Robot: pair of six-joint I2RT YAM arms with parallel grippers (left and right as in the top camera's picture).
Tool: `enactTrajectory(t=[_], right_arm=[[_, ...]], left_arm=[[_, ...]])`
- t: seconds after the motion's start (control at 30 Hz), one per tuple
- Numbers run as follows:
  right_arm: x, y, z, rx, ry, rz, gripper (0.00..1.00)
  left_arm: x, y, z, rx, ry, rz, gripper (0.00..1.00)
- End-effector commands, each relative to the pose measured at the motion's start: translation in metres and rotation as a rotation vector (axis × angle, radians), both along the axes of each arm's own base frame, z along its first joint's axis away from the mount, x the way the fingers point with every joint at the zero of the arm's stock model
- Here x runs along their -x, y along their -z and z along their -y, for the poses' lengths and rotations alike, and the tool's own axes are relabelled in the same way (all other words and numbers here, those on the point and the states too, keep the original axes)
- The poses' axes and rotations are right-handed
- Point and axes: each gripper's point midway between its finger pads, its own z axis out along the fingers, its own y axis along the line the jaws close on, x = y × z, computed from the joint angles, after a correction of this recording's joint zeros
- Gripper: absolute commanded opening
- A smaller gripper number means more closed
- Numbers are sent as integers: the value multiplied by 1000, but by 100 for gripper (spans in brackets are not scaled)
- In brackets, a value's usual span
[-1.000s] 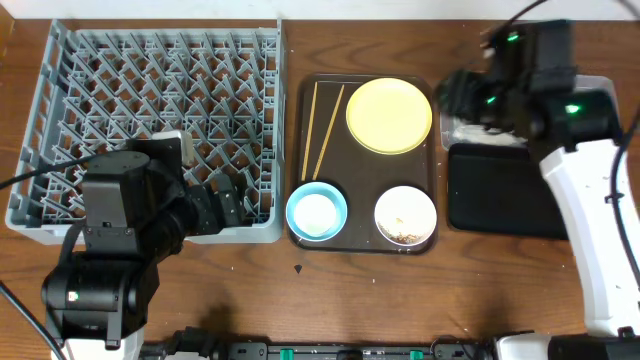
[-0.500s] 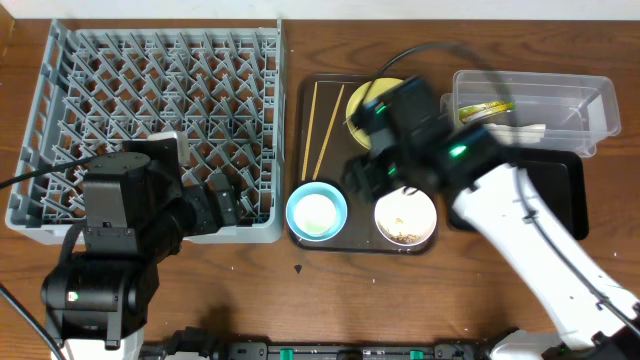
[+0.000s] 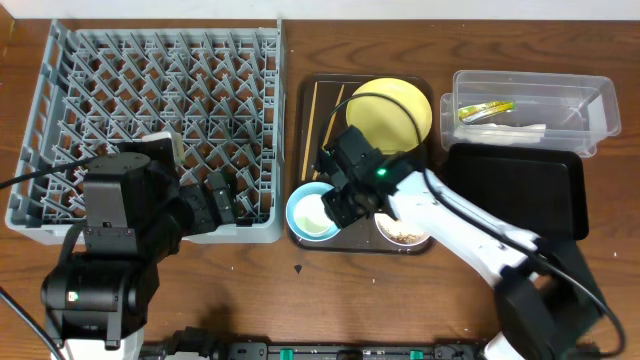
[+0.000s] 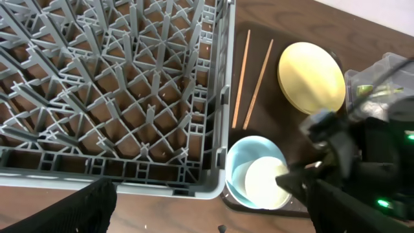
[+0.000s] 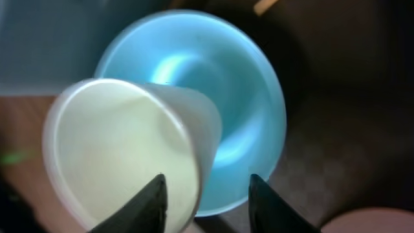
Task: Sort waste into correct bins and load items into the dishwasher
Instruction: 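Grasp the white cup from the tray with the right gripper and lift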
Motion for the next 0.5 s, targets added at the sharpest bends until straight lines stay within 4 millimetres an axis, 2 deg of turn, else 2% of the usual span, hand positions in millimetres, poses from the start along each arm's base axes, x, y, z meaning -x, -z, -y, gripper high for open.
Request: enactTrajectory(t=[0.0,0.1,0.2,0.27,0.3,0.37,0.47], right_arm=[[4,16,3,39,20,-35,4],[2,5,2,14,28,-26,1],[-6,-22,5,-27,46,22,1],[-13,-49,11,-70,70,72,1],[-19,-70,18,-103,93,114,1],[-27,-95,30,-144,130,170,1],[-34,-139,39,-305,151,211,1]], left_arm=[[2,-6,-2,0,-13,7,95],[3,-5,-2,0,-13,-2,95],[3,-5,-2,0,-13,-2,95],[4,-5,-2,11,-18,-4,95],[3,-6,4,45,-6,-3,95],[2,-13,19,108,57,17,95],[2,-32,51,255,203,65,95]])
